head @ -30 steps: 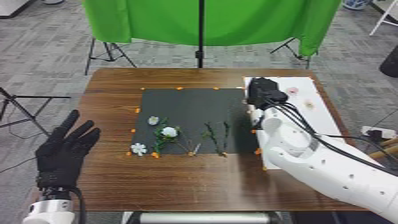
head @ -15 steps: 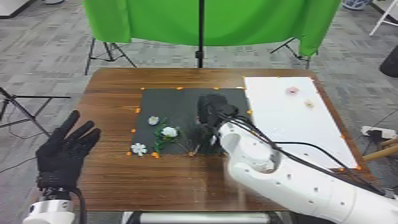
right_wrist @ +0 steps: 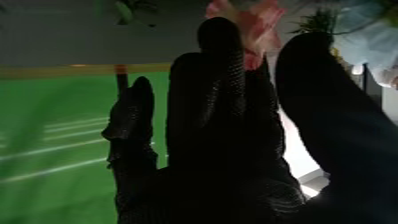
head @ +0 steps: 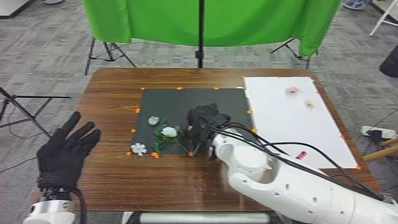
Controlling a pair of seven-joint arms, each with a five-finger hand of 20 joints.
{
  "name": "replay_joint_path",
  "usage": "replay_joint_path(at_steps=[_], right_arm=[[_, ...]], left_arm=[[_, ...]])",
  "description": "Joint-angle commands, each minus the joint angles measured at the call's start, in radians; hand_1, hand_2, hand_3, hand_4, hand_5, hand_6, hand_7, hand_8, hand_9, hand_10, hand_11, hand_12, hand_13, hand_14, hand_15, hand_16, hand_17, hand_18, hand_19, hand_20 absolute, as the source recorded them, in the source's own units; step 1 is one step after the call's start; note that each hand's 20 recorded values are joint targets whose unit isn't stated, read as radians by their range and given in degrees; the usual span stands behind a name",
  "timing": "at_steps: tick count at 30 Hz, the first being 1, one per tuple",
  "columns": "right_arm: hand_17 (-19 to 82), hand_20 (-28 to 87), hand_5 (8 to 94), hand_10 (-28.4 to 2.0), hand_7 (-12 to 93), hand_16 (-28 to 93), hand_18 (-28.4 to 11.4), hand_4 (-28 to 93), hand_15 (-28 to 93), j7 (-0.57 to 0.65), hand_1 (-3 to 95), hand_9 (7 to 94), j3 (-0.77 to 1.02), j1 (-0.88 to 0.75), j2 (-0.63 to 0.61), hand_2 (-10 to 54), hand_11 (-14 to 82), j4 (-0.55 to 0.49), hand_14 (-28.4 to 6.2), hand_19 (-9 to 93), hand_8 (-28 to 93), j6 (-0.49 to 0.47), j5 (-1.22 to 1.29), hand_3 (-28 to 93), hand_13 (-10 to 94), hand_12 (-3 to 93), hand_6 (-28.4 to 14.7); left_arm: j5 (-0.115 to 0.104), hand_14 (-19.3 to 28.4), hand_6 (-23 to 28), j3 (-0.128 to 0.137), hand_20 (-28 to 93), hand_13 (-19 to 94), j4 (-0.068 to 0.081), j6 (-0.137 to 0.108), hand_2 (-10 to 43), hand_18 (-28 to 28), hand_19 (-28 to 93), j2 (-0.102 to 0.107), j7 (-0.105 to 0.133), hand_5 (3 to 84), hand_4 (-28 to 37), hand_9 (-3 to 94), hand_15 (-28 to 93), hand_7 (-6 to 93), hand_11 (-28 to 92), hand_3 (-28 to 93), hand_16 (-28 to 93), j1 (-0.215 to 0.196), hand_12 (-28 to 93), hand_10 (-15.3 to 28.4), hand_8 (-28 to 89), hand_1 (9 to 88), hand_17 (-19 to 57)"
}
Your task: Arrange flowers
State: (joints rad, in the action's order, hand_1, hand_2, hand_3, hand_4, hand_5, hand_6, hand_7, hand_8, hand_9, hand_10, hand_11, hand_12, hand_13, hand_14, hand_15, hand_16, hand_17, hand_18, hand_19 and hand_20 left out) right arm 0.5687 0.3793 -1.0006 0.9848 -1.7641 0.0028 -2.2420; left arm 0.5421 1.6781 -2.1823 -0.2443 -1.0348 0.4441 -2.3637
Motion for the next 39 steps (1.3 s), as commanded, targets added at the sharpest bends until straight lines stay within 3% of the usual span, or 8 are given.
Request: replay_joint_path(at_steps=[1,8,13,16,20,28,37,39], right_arm=[[23,47,63.2,-13.1,16,19,-22.2,-28,79,0.011,37.6,66.1,0.038,-0.007,-0.036,-9.5,39.6,-0.041,-9.9,85,-13,0.027,0.008,75,57,18.2,0.8],[23,48,62.0,-14.3,15,20,-23.0,-28,82,0.038,33.7,63.7,0.082,0.018,-0.1,-9.5,53.2,-0.065,-11.4,85,-13,0.066,0.045,73,57,21.5,0.3],[23,49,60.3,-15.3,15,20,-23.3,-28,83,0.1,30.5,62.6,0.113,0.057,-0.174,-9.5,54.6,-0.036,-12.0,85,-13,0.119,0.103,73,56,21.4,-0.1],[22,49,59.2,-16.1,15,19,-23.9,-28,81,0.167,29.9,61.5,0.106,0.099,-0.223,-9.5,45.1,0.022,-12.8,84,-13,0.148,0.136,73,54,17.3,-0.1],[22,48,57.5,-16.8,15,16,-24.3,-28,79,0.239,30.9,60.2,0.081,0.158,-0.254,-9.5,32.9,0.134,-13.4,83,-13,0.188,0.134,76,52,15.4,-0.3],[23,48,56.2,-17.2,15,15,-23.8,-28,78,0.336,32.4,56.1,0.017,0.227,-0.263,-9.5,28.2,0.283,-13.9,85,-13,0.161,0.157,80,49,15.1,-0.6],[20,46,51.6,-18.1,15,11,-23.5,-28,74,0.365,31.7,50.1,0.1,0.164,-0.246,-9.5,22.8,0.349,-16.0,81,-13,0.031,0.243,81,43,14.3,-0.8],[19,45,50.3,-18.0,16,11,-23.1,-28,74,0.372,31.7,49.3,0.079,0.166,-0.243,-9.5,22.1,0.37,-15.8,81,-13,0.014,0.206,81,43,14.4,-0.3]], left_arm=[[0.001,28.4,7.6,0.001,9,23,-0.003,-0.002,7.3,27.3,54,-0.005,-0.002,35.3,-28.3,35.0,56,10.3,23,81,-11,-0.021,10,20.5,-10,18.7,-9.8],[-0.01,28.4,7.6,-0.01,9,23,-0.003,-0.009,7.3,27.3,54,0.011,0.017,35.4,-28.3,35.0,56,10.2,23,81,-11,-0.024,10,20.5,-10,18.8,-9.8],[-0.017,28.4,7.7,-0.018,9,23,-0.002,-0.01,7.4,27.3,54,0.017,0.031,35.4,-28.3,35.0,56,10.1,23,81,-11,-0.025,10,20.5,-10,19.0,-9.8],[-0.028,28.4,7.7,-0.024,9,23,-0.002,-0.018,7.3,27.3,54,0.037,0.047,35.4,-28.3,35.0,56,10.1,23,81,-11,-0.024,10,20.5,-10,19.0,-9.8],[-0.026,28.4,7.7,-0.025,9,23,-0.002,-0.017,7.4,27.4,54,0.036,0.036,35.5,-28.3,35.0,56,10.1,23,81,-11,-0.022,10,20.5,-10,19.0,-9.8],[-0.023,28.4,7.7,-0.036,9,23,0.004,-0.009,7.4,27.4,55,0.043,0.033,35.5,-28.3,34.9,56,10.1,23,81,-11,-0.009,10,20.6,-10,19.2,-9.8],[-0.001,28.4,7.7,-0.028,9,23,0.005,0.005,7.4,27.4,55,0.019,0.004,35.4,-28.3,34.9,56,10.1,23,81,-11,0.002,10,20.5,-10,19.1,-9.8],[-0.008,28.4,7.7,-0.035,9,23,0.005,0.002,7.4,27.4,55,0.026,0.018,35.4,-28.3,34.9,56,10.1,23,81,-11,0.002,10,20.5,-10,19.1,-9.8]])
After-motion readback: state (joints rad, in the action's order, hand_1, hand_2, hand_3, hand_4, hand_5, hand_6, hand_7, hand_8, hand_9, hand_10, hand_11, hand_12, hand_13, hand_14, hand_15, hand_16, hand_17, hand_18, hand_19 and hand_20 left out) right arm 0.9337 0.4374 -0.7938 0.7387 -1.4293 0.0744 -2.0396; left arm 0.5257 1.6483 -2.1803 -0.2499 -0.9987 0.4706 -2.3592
